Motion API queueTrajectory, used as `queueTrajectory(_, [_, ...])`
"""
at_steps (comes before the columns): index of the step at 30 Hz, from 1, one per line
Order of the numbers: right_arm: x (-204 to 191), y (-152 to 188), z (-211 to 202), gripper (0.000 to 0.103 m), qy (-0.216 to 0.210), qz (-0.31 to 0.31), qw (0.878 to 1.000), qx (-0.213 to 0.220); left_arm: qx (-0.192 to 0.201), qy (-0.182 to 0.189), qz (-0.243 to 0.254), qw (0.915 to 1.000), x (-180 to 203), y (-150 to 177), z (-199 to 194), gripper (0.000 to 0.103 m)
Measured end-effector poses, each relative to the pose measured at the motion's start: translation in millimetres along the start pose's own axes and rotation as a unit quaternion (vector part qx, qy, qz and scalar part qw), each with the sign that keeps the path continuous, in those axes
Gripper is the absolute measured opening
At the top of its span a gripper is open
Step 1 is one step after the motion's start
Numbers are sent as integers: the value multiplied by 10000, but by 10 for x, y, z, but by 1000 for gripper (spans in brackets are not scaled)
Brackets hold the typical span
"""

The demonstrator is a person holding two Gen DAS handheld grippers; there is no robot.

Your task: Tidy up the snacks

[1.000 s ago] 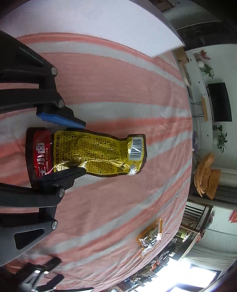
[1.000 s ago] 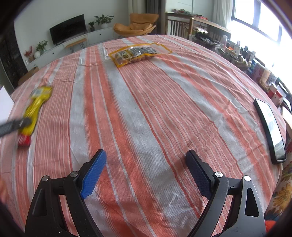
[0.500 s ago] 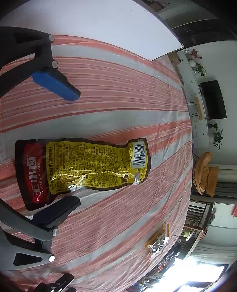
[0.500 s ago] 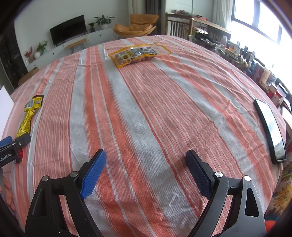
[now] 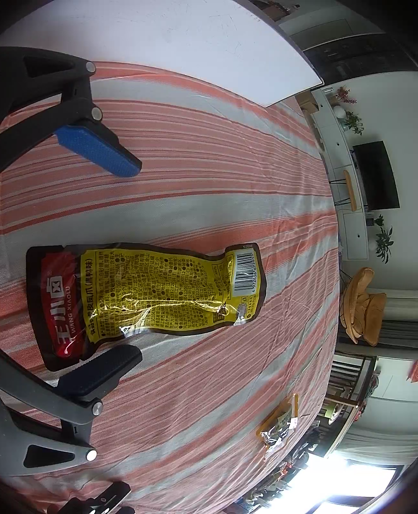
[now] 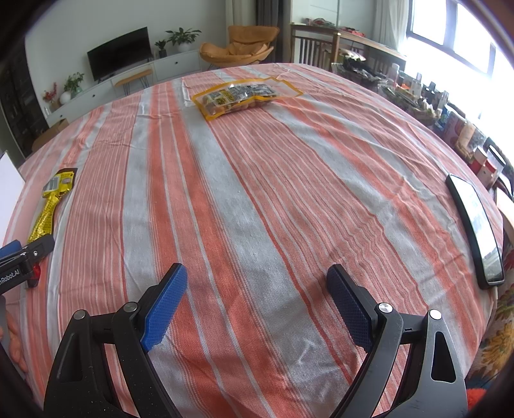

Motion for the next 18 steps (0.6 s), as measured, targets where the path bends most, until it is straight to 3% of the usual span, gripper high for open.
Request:
queueTrajectory(8, [-2, 2, 4, 91, -21, 5, 10000, -3, 0, -2, -1, 10000, 1, 1, 0, 103])
queueTrajectory(10, [31, -19, -3, 91, -183, 55, 9998, -46, 1, -4, 0, 10000, 2, 1, 2, 103])
queueTrajectory(12, [162, -96, -25, 91, -636, 479, 9968, -69, 1, -5, 0, 10000, 2, 1, 1, 103])
queueTrajectory(15, [347, -496, 4, 90, -1000, 1071, 9891, 150, 0, -5, -1, 10000, 2, 2, -1, 103])
queueTrajectory(18, [370, -1179, 233, 90, -1151, 1285, 9848, 217, 0, -4, -3, 10000, 3, 3, 0, 103])
Point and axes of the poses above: each gripper's, at about its wrist camera, not at the fingertips, and z roughly the way its jaws point, x to its right, y to its underside, the point moved 2 cm from there along z, roughly the way its jaws point, and after that the axes turned 2 degrees about -y, right-handed, at the moved point
